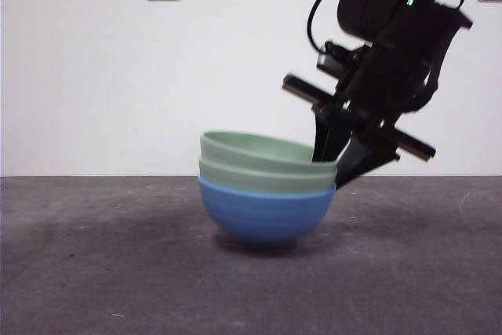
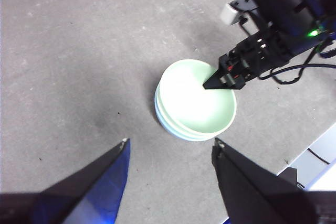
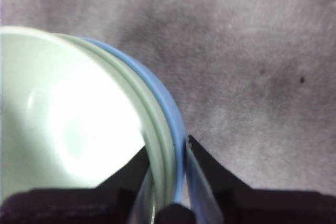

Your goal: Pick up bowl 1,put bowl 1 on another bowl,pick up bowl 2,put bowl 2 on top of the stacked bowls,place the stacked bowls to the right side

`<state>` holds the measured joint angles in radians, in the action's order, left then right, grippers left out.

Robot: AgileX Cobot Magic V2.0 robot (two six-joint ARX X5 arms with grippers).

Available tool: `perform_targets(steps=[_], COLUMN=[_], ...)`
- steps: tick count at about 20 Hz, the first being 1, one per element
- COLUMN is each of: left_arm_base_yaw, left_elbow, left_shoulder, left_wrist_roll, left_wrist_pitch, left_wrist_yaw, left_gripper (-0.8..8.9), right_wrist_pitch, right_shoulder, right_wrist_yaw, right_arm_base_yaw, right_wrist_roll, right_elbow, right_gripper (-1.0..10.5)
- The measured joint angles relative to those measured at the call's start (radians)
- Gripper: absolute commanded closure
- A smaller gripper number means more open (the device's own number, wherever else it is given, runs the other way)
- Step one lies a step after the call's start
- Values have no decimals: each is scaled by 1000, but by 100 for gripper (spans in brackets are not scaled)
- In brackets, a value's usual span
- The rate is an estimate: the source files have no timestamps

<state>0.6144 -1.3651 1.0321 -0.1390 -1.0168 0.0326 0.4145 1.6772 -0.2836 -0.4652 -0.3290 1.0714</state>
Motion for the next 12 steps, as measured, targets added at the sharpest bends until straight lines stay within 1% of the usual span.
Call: perform_targets(steps=[2, 4, 8, 12], left_arm_base_yaw=[0, 0, 0, 0], left_elbow=[0, 0, 0, 0], left_shoulder=[0, 0, 0, 0], left_wrist_roll=[0, 0, 0, 0], left_wrist_pitch=[0, 0, 0, 0], left_wrist_yaw=[0, 0, 0, 0], left_gripper=[549, 549, 549, 562], right_wrist_pitch=[-3, -3, 34, 33], right_shoulder=[-55, -87, -89, -87], right_wrist_yaw=[2, -1, 23, 35], right_arm_base_yaw=[29, 94, 247, 342], right_wrist_roll=[8, 16, 54, 83], right_elbow=[0, 0, 0, 0], right_gripper=[958, 958, 958, 958])
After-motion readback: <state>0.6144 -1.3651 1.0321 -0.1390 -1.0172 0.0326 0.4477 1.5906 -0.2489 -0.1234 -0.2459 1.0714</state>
